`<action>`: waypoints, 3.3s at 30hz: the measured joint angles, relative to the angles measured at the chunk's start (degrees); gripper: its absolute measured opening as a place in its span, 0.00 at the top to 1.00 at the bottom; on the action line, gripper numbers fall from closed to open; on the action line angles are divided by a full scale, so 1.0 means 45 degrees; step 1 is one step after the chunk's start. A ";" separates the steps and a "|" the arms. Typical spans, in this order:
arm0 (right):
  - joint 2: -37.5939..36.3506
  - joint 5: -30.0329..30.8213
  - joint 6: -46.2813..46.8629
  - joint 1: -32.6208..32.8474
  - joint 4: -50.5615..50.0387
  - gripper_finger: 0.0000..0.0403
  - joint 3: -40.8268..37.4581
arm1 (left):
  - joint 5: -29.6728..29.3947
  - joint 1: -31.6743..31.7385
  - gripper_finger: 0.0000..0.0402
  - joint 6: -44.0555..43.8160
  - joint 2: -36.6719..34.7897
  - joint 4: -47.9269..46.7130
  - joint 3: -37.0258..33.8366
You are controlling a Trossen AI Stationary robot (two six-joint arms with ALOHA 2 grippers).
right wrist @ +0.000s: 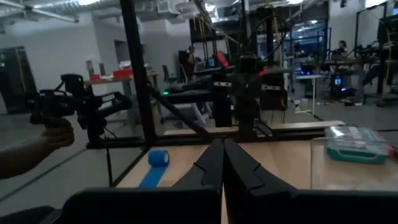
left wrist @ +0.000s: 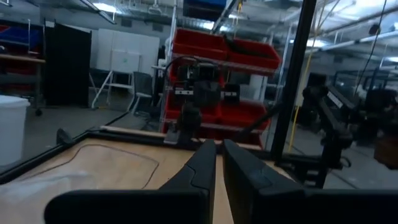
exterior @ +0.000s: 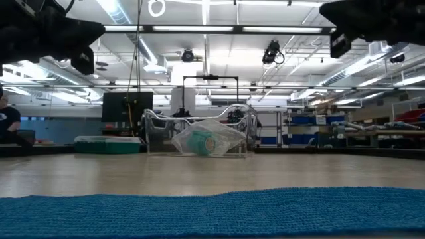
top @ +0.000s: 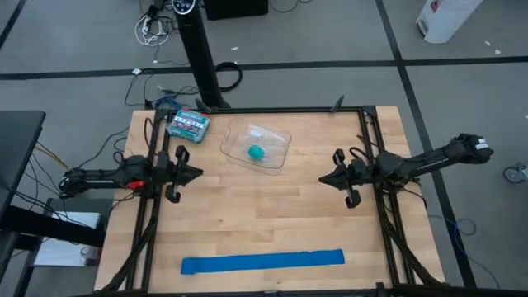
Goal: Roll bandage
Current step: Roll the blue bandage
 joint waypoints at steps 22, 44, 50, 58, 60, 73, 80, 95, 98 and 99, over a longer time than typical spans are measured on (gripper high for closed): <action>0.9732 0.0029 0.0358 0.0663 0.1134 1.00 0.6298 | -0.0114 -0.0050 0.91 -0.1558 0.0186 0.0965 0.0707; 1.3882 -0.0597 0.0311 0.1399 -0.1665 1.00 1.1639 | 0.1984 -0.0435 0.91 0.0207 0.5191 -0.3497 0.7122; 1.3862 -0.0597 -0.0043 0.1446 -0.2015 1.00 1.1952 | 0.1815 -0.1666 0.91 0.0771 0.6405 -0.3538 0.7361; 1.3805 0.0521 -0.0210 0.1214 -0.2548 1.00 1.2023 | 0.0703 -0.3633 0.91 0.1125 0.8812 -0.2383 0.8173; 1.3775 0.0883 -0.0233 0.1127 -0.3265 1.00 1.2369 | 0.0412 -0.4259 0.91 0.1455 0.9474 -0.2184 0.8672; 1.3721 0.1030 -0.0111 0.1565 -0.5507 1.00 1.3755 | -0.6246 -0.9583 0.91 0.2031 1.2883 -0.2892 0.9962; 1.3838 0.1531 0.0374 0.2315 -0.5425 1.00 1.3760 | -0.8455 -1.1720 0.91 -0.1739 1.3860 -0.4982 0.9962; 1.3843 0.1648 0.0539 0.2926 -0.5027 1.00 1.3760 | -0.5564 -1.4175 0.91 -1.0044 1.5123 -0.6432 0.9967; 1.3843 0.1465 0.0453 0.2751 -0.5023 1.00 1.3760 | -0.4967 -1.4366 0.91 -1.1193 1.5487 -0.6442 0.9967; 1.3843 0.1268 0.0352 0.2658 -0.5019 1.00 1.3760 | -0.4839 -1.4405 0.91 -1.1541 1.5612 -0.6514 0.9967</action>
